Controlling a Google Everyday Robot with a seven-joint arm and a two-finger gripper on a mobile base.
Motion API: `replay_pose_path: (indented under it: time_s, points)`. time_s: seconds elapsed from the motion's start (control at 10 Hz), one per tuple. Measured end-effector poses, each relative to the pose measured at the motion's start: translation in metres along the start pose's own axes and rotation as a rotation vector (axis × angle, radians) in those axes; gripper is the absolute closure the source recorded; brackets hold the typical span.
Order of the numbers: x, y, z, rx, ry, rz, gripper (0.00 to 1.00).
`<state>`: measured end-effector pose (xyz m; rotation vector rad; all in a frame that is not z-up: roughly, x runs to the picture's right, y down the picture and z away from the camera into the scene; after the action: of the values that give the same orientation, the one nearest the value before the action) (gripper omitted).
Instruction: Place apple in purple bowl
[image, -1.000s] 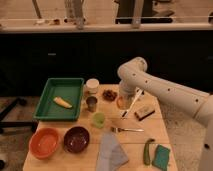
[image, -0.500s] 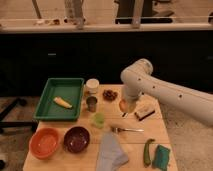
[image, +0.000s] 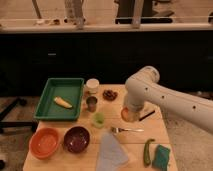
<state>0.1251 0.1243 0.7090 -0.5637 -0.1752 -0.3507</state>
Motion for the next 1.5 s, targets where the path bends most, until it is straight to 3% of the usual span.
replay_pose_path:
  time_s: [0.3,1.0,1.2,1.5]
  points:
    - [-0.008,0.022,-0.004,-0.018,-0.003,-0.01,1.0]
    - [-0.01,0.021,-0.003,-0.02,-0.002,-0.016,1.0]
    - [-0.024,0.025,-0.001,-0.039,-0.004,-0.046,1.0]
    - [-0.075,0.017,0.006,-0.057,-0.024,-0.129,1.0]
